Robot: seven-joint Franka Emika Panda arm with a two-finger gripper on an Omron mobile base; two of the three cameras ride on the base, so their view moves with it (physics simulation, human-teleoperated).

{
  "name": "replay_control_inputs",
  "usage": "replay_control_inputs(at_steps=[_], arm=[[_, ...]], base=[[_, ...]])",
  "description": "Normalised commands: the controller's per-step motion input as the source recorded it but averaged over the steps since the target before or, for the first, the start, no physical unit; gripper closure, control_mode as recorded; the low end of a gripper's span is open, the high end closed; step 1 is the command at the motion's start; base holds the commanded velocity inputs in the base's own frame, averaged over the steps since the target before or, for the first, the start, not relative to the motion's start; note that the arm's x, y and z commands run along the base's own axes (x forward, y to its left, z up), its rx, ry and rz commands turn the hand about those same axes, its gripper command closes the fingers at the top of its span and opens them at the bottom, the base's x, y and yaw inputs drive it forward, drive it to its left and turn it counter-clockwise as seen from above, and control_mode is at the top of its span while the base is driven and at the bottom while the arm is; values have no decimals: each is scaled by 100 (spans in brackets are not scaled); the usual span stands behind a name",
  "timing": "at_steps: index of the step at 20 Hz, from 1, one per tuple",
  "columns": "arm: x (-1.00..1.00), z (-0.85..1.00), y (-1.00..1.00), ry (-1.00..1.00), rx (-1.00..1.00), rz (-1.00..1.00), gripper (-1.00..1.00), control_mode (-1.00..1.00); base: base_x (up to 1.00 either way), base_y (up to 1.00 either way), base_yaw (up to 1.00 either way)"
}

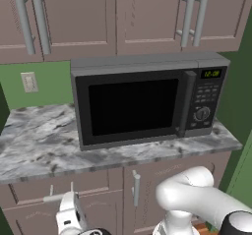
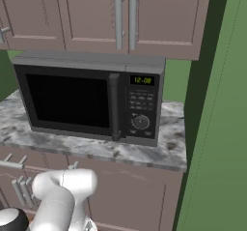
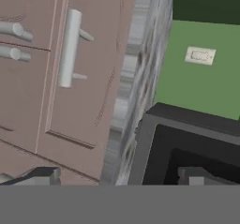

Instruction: Take the tongs from the drawer on the left and place them on the dining counter next to the tray containing the kebab skewer.

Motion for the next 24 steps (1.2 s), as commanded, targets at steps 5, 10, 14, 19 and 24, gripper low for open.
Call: replay_control_inputs(at_steps=[5,10,14,19,24], arm=[[12,-33,0,-11,0,4,-100,-100],[33,-24,0,-11,0,0,-100,-100],[46,-14,13,-7,0,0,-100,-100],[31,-32,31,-2,0,0,-100,-100],[25,-39,31,0,0,0,-100,-100]], base=[[0,0,0],[0,0,0],[0,0,0],[0,0,0],[0,0,0]])
